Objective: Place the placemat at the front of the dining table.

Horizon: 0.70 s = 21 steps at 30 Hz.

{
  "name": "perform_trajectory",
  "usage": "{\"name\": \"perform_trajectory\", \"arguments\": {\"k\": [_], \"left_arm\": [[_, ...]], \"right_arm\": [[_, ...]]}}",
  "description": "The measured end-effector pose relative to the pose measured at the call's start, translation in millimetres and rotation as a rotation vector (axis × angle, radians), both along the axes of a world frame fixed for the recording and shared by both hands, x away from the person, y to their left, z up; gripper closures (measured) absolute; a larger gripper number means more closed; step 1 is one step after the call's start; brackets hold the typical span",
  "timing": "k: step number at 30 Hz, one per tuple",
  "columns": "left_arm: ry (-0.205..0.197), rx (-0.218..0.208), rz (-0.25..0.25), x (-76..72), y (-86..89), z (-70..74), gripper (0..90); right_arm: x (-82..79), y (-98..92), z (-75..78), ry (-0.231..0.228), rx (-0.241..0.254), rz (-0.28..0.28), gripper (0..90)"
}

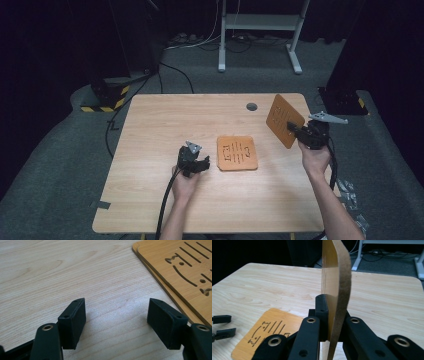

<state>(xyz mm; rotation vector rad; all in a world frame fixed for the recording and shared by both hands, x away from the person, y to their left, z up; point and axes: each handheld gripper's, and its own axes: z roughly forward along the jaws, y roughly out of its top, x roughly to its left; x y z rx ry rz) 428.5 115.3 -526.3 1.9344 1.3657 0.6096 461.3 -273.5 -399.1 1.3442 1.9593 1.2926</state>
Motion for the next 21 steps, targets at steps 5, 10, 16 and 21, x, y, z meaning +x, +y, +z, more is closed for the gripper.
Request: {"name": "perform_trajectory", "arguments": {"k": [5, 10, 16, 21], "left_arm": [[0.0, 0.0, 0.0, 0.0, 0.0, 0.0, 31.4], [0.0, 0.0, 0.0, 0.0, 0.0, 0.0, 31.3], [0.0, 0.0, 0.0, 0.0, 0.0, 0.0, 31.3], [-0.001, -0.001, 0.0, 0.0, 0.0, -0.1, 31.4]], "right_arm": [[1.9, -5.4, -1.8, 0.006, -0.008, -0.016, 86.4], [3.5, -8.6, -5.2, 0.014, -0.018, -0.033, 86.4], [9.0, -11.6, -10.6, 0.019, -0.029, -0.064, 86.4], [10.9, -12.1, -12.5, 0.031, -0.043, -0.07, 86.4]]}}
